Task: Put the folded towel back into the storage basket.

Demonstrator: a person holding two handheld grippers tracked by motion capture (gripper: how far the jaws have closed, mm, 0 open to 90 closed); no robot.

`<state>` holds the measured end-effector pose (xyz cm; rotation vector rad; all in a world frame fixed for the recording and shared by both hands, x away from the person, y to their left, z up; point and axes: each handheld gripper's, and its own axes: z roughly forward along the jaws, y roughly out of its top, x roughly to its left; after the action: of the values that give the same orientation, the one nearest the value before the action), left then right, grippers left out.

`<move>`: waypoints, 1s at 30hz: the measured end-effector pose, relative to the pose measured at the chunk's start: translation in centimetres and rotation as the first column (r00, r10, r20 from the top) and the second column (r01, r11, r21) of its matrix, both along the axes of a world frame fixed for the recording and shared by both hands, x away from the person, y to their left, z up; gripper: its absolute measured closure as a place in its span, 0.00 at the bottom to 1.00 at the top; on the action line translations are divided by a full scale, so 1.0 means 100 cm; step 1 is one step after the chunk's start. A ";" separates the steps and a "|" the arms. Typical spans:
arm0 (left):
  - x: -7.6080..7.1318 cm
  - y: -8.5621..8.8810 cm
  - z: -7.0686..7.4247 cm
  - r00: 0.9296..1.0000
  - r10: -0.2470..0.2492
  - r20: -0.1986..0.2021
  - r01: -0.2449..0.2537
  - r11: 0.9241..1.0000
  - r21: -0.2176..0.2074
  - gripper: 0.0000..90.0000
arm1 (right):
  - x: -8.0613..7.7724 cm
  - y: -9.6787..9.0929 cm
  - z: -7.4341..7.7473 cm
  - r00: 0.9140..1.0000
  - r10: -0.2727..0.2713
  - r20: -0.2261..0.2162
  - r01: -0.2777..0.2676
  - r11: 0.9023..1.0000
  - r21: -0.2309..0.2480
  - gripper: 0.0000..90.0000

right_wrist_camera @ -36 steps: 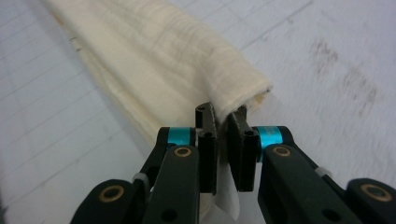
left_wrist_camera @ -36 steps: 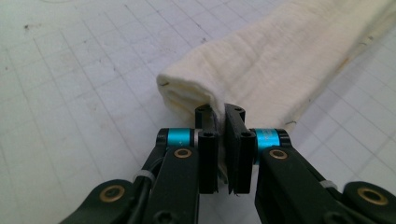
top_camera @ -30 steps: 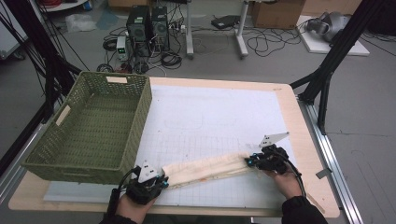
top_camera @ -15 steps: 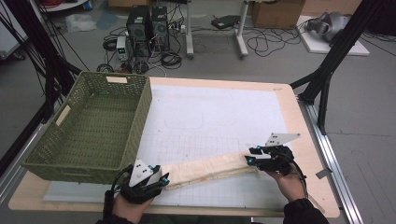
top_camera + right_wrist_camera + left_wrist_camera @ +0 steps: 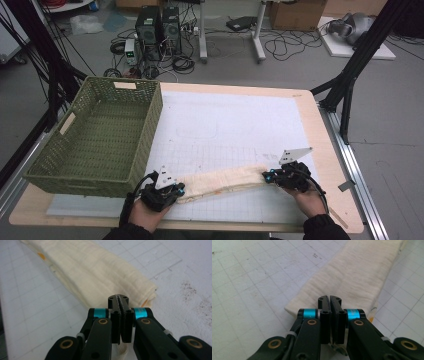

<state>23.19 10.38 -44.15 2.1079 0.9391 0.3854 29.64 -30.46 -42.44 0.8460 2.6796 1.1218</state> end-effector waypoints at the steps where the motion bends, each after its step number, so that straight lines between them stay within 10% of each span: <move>1: 0.000 0.000 0.000 1.000 0.001 0.000 -0.001 1.000 -0.002 0.97 | -0.001 0.000 0.002 1.000 0.002 0.001 -0.002 1.000 0.005 0.99; 10: -0.007 0.004 0.008 0.999 -0.047 0.024 0.048 0.998 -0.047 0.83 | -0.014 0.001 0.005 0.996 0.049 0.071 -0.051 0.998 0.035 0.69; 16: -0.006 0.002 0.000 0.997 -0.082 -0.012 0.082 0.997 -0.003 0.93 | -0.011 0.016 -0.009 0.994 0.103 0.042 -0.100 0.993 -0.070 0.91; 30: -0.008 0.011 0.012 0.999 -0.043 0.003 0.043 0.999 -0.033 0.99 | -0.021 0.005 0.010 0.991 0.124 0.052 -0.124 0.992 -0.020 0.97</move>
<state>22.44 11.52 -42.92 2.0933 0.8917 0.3482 27.50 -29.94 -41.43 0.6454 2.7265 1.1284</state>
